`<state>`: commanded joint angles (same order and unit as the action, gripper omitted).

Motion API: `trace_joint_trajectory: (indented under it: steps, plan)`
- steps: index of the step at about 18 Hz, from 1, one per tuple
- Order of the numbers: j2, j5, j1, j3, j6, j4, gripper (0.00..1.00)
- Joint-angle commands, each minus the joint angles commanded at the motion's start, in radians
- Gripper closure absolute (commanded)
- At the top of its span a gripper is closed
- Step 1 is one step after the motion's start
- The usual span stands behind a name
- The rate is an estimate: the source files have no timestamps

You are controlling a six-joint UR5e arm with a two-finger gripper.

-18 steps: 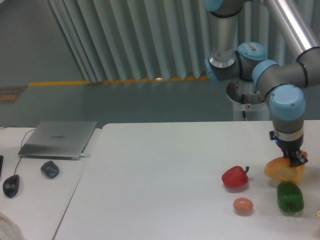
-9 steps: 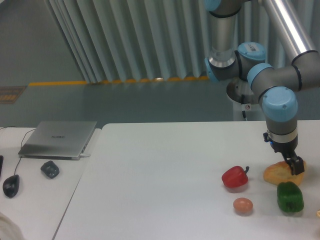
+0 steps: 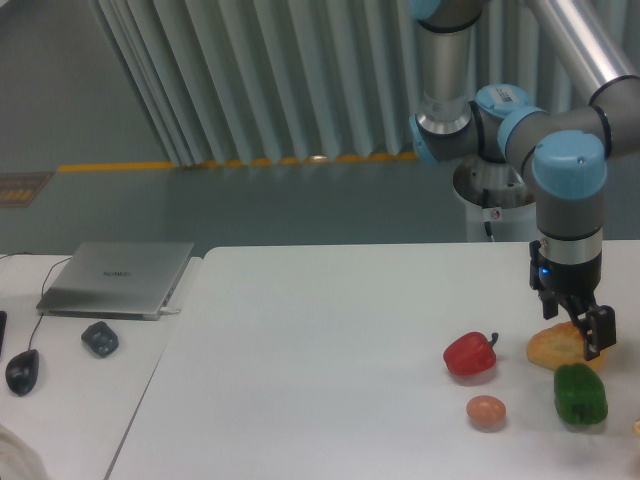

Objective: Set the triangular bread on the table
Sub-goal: 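Lift the open gripper up off the bread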

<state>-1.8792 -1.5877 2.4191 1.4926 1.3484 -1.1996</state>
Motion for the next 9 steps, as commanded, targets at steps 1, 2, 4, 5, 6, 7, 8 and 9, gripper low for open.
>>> trace_joint_trajectory:
  steps: [1,2,4,5,6,7,8,9]
  plan:
    - [0.005,0.000,0.000,0.000,0.000,0.000,0.00]
    - [0.006,0.000,0.002,0.002,0.000,0.000,0.00]
    - [0.008,0.002,0.005,0.009,0.000,0.000,0.00]
    - [0.008,0.002,0.003,0.009,0.000,0.000,0.00]
    - [0.008,0.002,0.002,0.009,0.000,0.000,0.00]
    - [0.008,0.002,0.002,0.009,0.000,0.000,0.00]
    - [0.008,0.002,0.000,0.009,0.000,0.000,0.00]
    - [0.008,0.002,0.000,0.009,0.000,0.000,0.00]
